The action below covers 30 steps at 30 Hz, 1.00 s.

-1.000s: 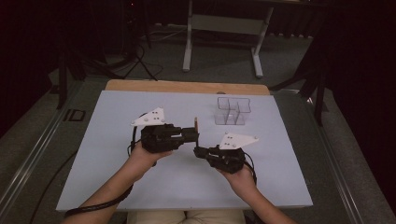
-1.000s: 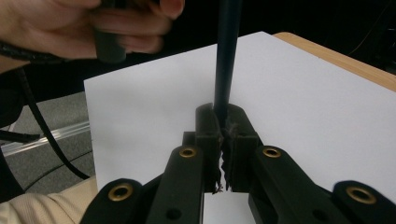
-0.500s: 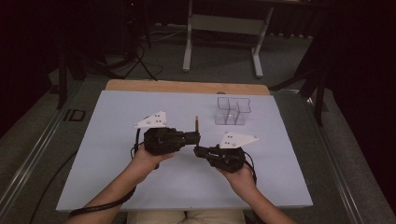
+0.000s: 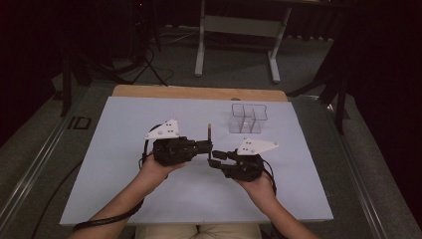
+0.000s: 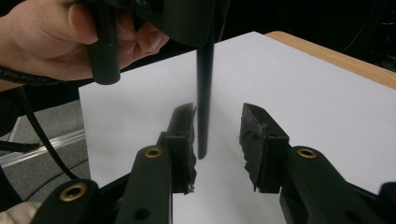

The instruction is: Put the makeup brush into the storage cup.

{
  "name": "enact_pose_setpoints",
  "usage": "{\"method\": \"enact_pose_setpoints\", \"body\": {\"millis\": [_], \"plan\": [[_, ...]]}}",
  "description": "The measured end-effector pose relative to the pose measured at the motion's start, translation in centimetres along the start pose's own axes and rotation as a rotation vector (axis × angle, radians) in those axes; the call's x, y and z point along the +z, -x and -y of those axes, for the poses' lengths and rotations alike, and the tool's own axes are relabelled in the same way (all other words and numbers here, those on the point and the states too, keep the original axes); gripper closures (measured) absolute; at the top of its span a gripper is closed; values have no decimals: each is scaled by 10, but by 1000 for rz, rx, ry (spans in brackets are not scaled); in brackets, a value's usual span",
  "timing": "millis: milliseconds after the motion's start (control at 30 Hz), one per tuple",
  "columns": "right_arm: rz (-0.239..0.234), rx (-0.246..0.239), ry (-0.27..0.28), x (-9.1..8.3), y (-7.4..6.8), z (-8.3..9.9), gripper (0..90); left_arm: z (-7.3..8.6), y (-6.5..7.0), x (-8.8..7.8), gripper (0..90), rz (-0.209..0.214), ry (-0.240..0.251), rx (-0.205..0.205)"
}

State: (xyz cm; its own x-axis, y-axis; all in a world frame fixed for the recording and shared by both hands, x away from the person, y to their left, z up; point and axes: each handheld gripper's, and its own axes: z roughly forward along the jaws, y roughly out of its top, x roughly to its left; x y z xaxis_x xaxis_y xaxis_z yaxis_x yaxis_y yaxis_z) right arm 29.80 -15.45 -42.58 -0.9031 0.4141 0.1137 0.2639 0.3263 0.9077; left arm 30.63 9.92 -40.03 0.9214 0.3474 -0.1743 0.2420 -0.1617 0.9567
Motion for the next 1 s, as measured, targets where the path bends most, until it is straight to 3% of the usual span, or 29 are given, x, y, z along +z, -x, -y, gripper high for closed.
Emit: {"method": "enact_pose_setpoints", "body": {"millis": [67, 100, 300, 633, 1000], "plan": [[-4, 1, 1, -2, 1, 0, 632, 1, -1, -1, 848, -9, -3, 0], [0, 5, 3, -6, 4, -2, 558, 3, -3, -2, 847, -16, 0, -3], [7, 3, 25, -15, 9, -9, 547, 6, -5, -3, 848, -30, -6, -4], [13, -27, 118, -32, 7, -36, 605, 12, -5, 3, 847, -29, -30, 13], [-27, -43, 144, -25, 0, -55, 673, 14, -1, 10, 847, -4, -52, 27]]}}
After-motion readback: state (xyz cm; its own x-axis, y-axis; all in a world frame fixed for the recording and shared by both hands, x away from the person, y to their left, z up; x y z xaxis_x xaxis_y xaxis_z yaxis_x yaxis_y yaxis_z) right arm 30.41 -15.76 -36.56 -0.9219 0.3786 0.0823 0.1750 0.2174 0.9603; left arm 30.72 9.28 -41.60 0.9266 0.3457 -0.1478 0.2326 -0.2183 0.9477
